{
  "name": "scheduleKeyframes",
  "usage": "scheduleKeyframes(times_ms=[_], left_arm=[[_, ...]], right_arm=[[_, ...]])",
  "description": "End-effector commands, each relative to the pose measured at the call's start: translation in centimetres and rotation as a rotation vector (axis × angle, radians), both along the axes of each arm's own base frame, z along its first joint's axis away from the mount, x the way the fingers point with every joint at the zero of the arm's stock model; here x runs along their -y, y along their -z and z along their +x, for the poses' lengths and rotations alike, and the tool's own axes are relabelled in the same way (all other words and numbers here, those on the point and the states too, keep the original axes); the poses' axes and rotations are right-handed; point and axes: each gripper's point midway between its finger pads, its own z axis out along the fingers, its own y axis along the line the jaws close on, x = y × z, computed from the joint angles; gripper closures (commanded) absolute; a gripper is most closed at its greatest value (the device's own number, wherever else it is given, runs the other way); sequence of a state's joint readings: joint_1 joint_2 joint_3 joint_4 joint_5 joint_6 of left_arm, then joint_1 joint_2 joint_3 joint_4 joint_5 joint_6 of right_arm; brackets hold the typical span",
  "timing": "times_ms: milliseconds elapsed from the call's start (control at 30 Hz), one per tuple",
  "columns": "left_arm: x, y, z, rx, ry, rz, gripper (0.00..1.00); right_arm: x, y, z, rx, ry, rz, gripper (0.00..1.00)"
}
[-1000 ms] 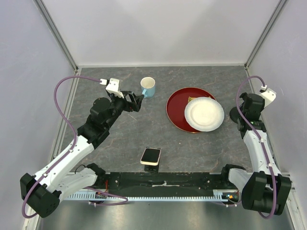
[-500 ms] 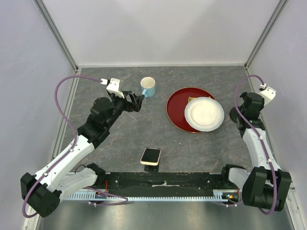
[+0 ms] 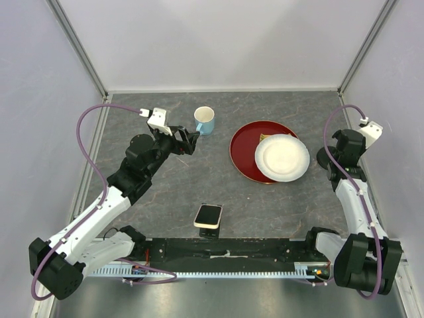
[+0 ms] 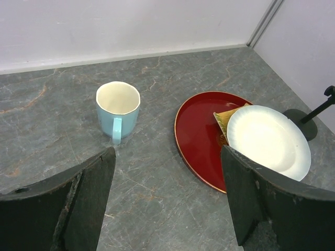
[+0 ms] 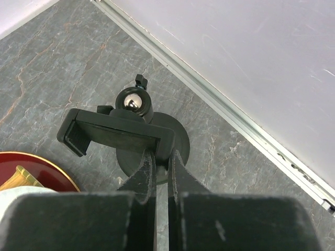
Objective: Place the phone on the phone stand
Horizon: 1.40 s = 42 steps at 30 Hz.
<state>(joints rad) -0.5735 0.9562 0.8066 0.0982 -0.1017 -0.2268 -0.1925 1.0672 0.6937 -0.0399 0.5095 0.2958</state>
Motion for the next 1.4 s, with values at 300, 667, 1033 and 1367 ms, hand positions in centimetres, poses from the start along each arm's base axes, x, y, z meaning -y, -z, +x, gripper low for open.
scheduleKeyframes(times_ms=[300, 667, 1033, 1367], left_arm=[[0.4, -2.0, 0.1, 0.019, 0.012, -0.055, 0.13], [0.3, -1.8, 0.2, 0.015, 0.007, -0.052, 0.14], [0.7, -1.7, 0.2, 0.006, 0.020, -0.056, 0.14], [0.6, -1.6, 0.3, 0.003, 0.017, -0.056, 0.14]], right_arm=[[-0.1, -5.4, -1.7, 0.185, 0.019, -0.025, 1.00], [-0.6, -7.8, -2.8, 0.239, 0.000, -0.039, 1.00], [-2.8, -14.1, -4.1, 0.310, -0.062, -0.076, 1.00], [-10.7, -19.9, -1.6, 0.338, -0.474, -0.103, 1.00]])
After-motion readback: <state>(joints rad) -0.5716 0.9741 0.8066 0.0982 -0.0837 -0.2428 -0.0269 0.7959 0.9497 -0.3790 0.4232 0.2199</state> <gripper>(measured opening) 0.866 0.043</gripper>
